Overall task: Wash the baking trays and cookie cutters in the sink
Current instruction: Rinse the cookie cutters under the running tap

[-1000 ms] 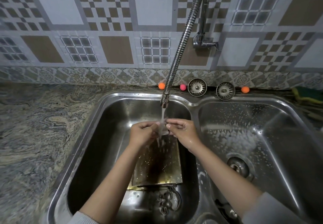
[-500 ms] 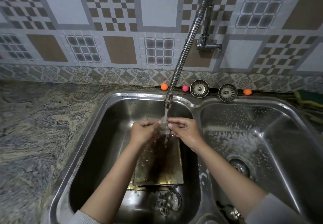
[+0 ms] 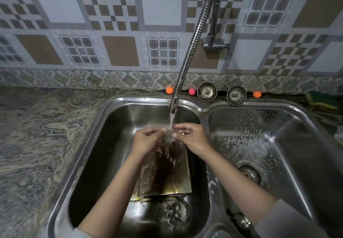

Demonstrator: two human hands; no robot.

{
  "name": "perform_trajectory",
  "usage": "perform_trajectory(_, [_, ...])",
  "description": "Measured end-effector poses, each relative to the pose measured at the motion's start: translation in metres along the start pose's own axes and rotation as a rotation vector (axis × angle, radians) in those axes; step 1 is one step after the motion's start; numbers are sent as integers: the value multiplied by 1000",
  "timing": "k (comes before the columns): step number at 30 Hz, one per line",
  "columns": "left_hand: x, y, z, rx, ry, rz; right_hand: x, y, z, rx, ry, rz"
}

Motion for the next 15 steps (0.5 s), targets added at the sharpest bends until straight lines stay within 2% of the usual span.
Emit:
perform_trajectory(7, [-9,-9,2,74,18,15,7,-3,-5,-59,-16,-10])
perform_trajectory(10, [-2,-17,0,133,60,-53,-16,-15,-18,-91,-3,16])
perform_trajectory(12, [3,-26,-10,79,40,-118,-40,-31,-22,-87,-17,46])
perform_trajectory(15, [7,-45,-34,-32,190,-284,-84,-63,-15,-16,-68,95])
Point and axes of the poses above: each hand's wrist, its own y-axis towards the middle knuckle, its own x-axis out of the palm, z = x × y, the point moved 1 cm from there along y, towards the middle knuckle, and after that the axes turned 5 degrees about x, right-handed, at the moved point
